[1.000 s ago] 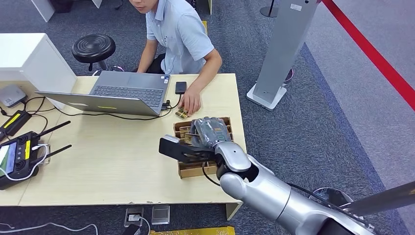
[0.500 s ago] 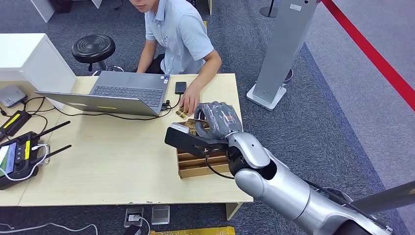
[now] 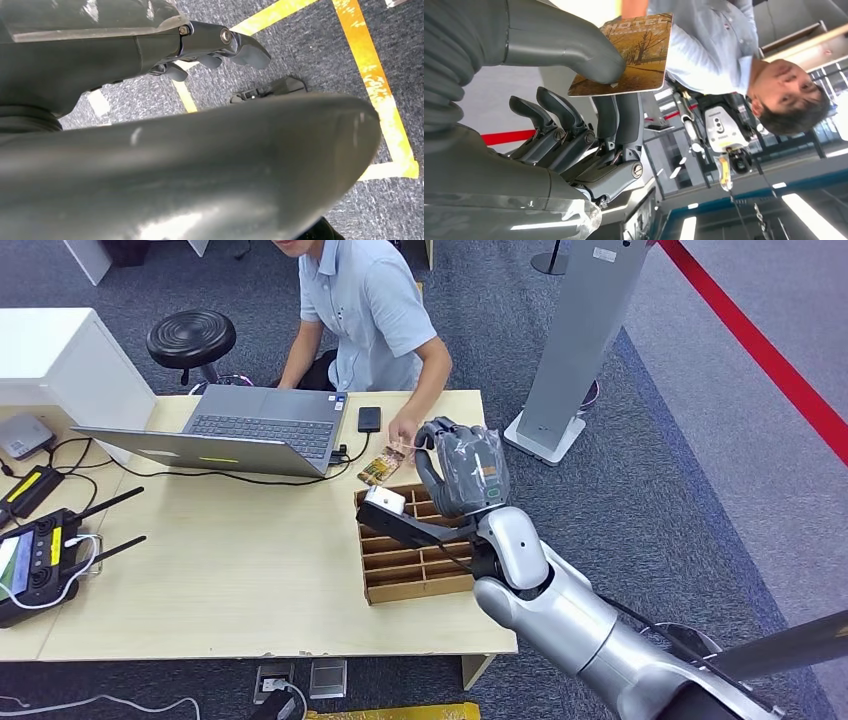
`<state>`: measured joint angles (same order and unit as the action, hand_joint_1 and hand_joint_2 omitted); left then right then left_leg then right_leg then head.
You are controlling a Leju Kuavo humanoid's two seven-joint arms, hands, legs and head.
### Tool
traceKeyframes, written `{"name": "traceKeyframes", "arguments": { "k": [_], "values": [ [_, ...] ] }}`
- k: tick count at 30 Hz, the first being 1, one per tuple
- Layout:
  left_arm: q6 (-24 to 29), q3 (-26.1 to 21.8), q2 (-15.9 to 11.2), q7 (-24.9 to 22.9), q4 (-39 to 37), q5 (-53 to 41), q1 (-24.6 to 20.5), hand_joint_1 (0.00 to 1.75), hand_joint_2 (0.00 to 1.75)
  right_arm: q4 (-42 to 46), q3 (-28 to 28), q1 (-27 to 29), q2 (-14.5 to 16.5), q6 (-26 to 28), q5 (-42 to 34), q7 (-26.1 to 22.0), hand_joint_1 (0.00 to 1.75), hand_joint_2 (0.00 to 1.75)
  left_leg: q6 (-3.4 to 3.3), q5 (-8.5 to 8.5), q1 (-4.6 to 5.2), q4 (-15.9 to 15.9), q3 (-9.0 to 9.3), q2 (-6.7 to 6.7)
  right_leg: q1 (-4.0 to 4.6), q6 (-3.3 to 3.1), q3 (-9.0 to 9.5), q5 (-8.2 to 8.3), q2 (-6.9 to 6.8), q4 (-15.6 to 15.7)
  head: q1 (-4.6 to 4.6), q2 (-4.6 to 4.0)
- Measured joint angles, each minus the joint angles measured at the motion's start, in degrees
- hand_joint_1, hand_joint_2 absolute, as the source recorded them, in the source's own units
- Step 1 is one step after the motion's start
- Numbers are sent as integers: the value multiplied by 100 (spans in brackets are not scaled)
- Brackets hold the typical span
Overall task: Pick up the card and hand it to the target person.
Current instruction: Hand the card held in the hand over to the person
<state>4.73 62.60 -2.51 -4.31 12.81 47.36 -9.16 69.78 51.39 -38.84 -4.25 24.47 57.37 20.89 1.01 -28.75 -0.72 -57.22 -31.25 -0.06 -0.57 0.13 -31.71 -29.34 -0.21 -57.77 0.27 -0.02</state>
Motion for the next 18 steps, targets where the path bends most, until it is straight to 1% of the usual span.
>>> {"name": "traceKeyframes", "arguments": {
  "k": [6,18],
  "values": [
    [-5,0,0,-26,0,7,-1,0,0,-333,-69,3,146,32,-14,-11,171,175,0,0,0,0,0,0,0,0,0,0,0,0,1,0],
    [-10,0,0,-33,0,52,5,0,0,-628,-94,1,319,131,-111,-71,171,175,0,0,0,0,0,0,0,0,0,0,0,0,2,0]
  ]
}}
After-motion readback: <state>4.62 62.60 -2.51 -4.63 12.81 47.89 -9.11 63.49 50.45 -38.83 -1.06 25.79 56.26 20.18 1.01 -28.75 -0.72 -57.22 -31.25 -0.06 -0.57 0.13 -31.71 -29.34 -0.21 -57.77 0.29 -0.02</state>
